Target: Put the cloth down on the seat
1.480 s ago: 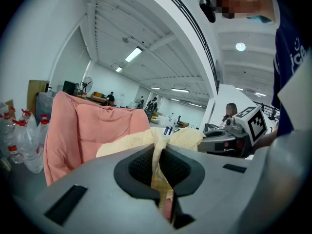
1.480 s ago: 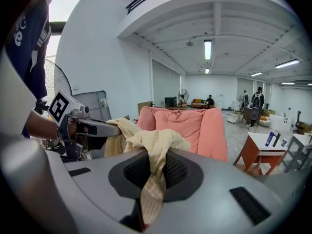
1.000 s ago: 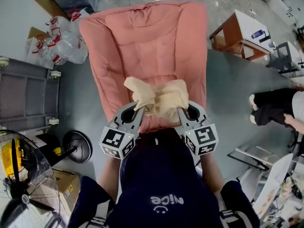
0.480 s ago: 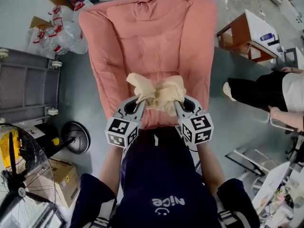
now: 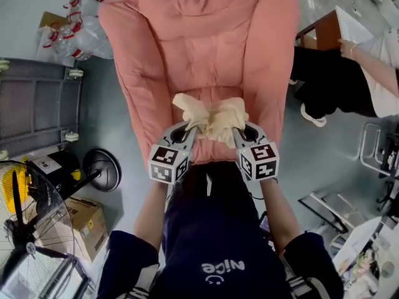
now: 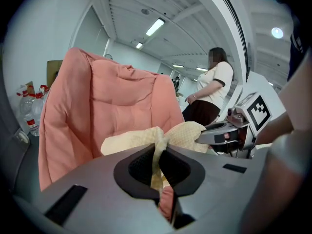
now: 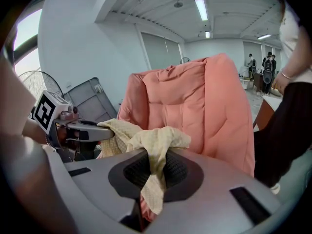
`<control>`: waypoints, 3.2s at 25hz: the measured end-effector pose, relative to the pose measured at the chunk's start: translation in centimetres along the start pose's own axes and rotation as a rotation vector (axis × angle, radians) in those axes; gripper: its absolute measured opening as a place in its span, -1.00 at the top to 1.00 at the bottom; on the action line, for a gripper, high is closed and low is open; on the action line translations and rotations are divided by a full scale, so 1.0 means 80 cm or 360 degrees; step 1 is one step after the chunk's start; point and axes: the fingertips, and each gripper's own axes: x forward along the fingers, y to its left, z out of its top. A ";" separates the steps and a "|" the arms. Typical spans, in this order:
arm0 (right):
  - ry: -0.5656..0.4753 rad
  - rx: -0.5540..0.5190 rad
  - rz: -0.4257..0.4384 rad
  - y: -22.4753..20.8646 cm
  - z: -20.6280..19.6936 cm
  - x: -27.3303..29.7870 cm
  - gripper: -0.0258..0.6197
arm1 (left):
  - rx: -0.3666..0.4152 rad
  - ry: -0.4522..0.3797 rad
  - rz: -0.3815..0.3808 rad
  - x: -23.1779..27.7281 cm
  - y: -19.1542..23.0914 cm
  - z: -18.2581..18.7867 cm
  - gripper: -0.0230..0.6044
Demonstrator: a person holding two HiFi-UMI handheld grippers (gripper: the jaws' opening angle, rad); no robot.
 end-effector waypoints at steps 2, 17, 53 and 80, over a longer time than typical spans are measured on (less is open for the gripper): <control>0.0038 0.0016 0.0009 -0.003 -0.011 0.015 0.72 | -0.0011 0.0044 0.0004 0.013 0.003 -0.012 0.83; 0.0262 0.0143 -0.0014 -0.042 -0.102 0.111 0.72 | -0.0101 0.0356 0.0076 0.101 0.049 -0.109 0.83; 0.0634 0.0399 -0.0150 -0.105 -0.232 0.171 0.25 | -0.0306 0.0761 0.0591 0.149 0.135 -0.263 0.17; 0.0011 0.0225 -0.0158 -0.006 -0.010 -0.033 0.24 | -0.0127 0.0125 0.0254 -0.008 0.001 -0.027 0.02</control>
